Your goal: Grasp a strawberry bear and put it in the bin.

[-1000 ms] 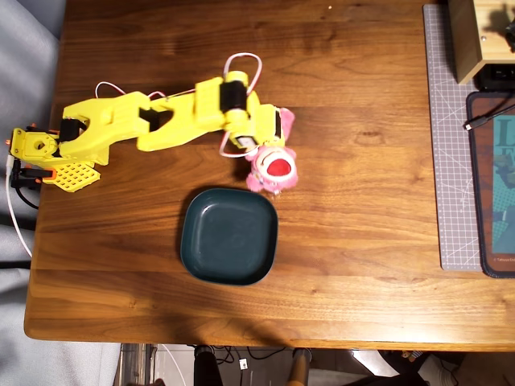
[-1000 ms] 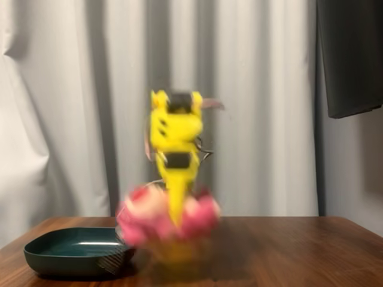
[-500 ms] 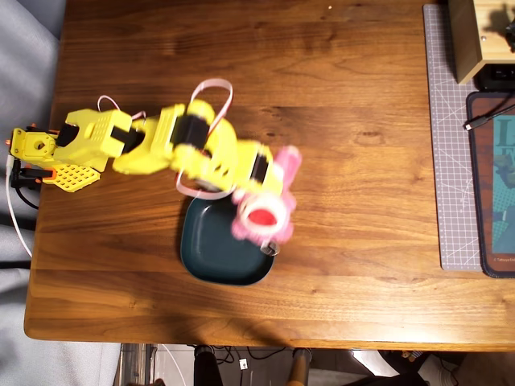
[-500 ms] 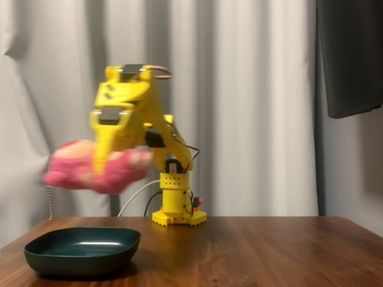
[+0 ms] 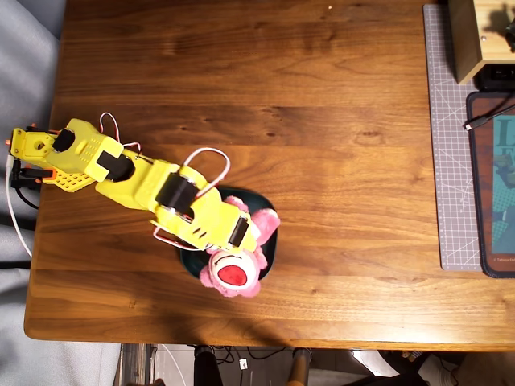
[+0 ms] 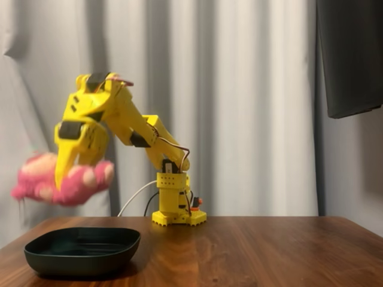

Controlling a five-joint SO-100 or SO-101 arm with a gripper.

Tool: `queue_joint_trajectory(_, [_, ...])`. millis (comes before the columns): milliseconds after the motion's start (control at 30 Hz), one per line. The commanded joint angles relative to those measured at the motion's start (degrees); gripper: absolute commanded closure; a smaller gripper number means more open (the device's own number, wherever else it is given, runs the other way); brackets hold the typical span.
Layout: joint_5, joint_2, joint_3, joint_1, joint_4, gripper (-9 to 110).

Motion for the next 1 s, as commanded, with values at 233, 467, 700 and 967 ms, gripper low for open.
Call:
queue_joint_trajectory(233, [0.3, 11.6, 5.0, 2.6, 2.9, 102])
queue_joint_trajectory(467, [0.3, 11.7, 5.4, 2.7, 2.9, 102])
queue_joint_trajectory(700, [0.0, 13.4, 6.9, 1.8, 2.9, 102])
queue_joint_trajectory(967, [-0.5, 19.2, 13.4, 1.2, 2.9, 102])
